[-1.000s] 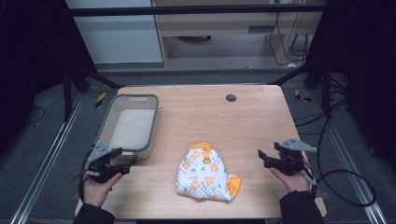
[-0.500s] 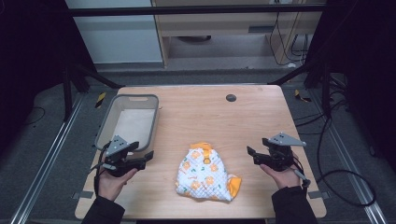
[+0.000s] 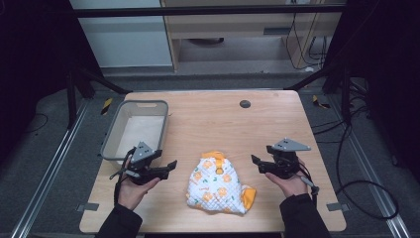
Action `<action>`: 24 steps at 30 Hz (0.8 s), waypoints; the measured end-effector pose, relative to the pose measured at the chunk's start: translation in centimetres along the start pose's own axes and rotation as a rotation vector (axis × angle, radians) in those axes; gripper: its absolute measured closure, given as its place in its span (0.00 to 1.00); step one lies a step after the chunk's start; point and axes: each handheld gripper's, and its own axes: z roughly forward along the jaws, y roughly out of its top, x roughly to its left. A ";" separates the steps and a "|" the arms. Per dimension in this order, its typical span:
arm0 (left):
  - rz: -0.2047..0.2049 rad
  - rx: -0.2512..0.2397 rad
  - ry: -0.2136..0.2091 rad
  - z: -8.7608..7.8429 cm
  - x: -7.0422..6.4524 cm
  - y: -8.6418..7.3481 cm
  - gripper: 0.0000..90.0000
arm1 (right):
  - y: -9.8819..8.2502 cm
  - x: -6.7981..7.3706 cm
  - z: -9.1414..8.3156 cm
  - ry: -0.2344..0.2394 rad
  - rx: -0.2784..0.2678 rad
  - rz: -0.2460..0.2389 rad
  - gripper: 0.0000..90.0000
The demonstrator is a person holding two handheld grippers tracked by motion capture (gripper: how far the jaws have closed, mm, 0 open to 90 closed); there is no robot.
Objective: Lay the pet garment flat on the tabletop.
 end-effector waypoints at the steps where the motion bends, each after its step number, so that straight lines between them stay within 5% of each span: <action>1: 0.000 0.000 0.000 0.0 0.0 0.0 0.33 | 0.0 0.2 0.2 0.010 0.001 -0.004 0.36; 24: 0.060 0.150 -0.093 6.0 -3.1 -0.9 0.36 | -1.1 3.0 4.6 0.144 0.089 -0.045 0.45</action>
